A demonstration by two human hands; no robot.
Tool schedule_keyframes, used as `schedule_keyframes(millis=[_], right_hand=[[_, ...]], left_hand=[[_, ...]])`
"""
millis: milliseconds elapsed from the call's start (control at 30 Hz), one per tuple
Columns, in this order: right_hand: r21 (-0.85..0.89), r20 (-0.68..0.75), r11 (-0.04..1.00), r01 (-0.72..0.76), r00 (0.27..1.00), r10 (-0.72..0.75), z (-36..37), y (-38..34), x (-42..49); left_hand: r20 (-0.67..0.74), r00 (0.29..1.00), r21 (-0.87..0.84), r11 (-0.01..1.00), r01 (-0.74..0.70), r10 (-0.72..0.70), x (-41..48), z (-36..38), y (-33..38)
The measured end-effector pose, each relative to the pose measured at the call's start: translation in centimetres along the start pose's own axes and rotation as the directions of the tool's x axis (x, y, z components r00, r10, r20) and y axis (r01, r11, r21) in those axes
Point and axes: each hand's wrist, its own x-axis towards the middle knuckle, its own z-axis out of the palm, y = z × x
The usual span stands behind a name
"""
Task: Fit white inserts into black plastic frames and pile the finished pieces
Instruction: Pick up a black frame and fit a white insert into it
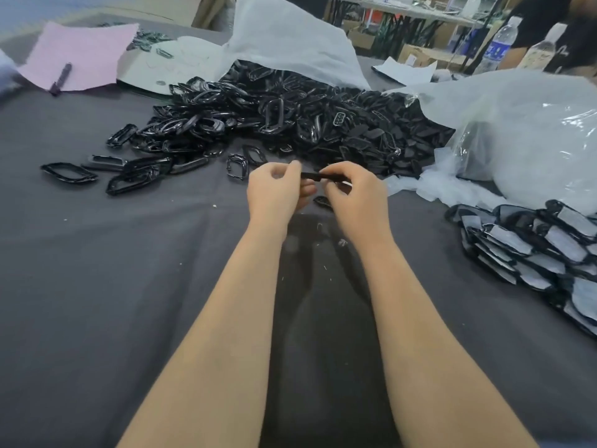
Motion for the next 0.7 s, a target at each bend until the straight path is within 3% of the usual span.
schedule_keyframes(millis=[167, 233, 367, 433, 567, 633, 700], right_hand=[[0.039, -0.048, 0.989, -0.144, 0.988, 0.146, -0.6, 1.0, 0.4], [-0.048, -0.067, 0.981, -0.186, 0.981, 0.182, -0.7, 1.3, 0.5], [-0.397, 0.123, 0.894, -0.21, 0.953, 0.278, 0.0, 1.9, 0.4], [-0.417, 0.131, 0.879, -0.23, 0.942, 0.309, 0.4, 1.7, 0.4], [-0.216, 0.028, 0.949, -0.231, 0.97, 0.243, 0.2, 1.6, 0.3], [0.03, -0.007, 0.964, -0.263, 0.965, 0.264, -0.2, 1.4, 0.3], [0.33, 0.052, 0.879, -0.345, 0.936, 0.348, -0.5, 1.0, 0.3]], left_hand=[[-0.148, 0.984, -0.12, 0.986, -0.117, 0.099, 0.6, -0.7, 0.0], [-0.186, 0.976, -0.134, 0.981, -0.14, 0.114, 0.8, -0.8, 0.0], [-0.176, 0.974, -0.129, 0.978, -0.166, 0.143, 0.8, -0.6, -0.5], [-0.167, 0.976, -0.128, 0.978, -0.165, 0.142, 0.8, -0.5, -0.6], [-0.143, 0.982, -0.115, 0.984, -0.136, 0.119, 0.9, -0.4, -0.8], [-0.128, 0.985, -0.104, 0.986, -0.13, 0.116, 0.8, -0.3, -0.7], [-0.104, 0.986, -0.077, 0.987, -0.138, 0.13, 0.7, -0.2, -0.7]])
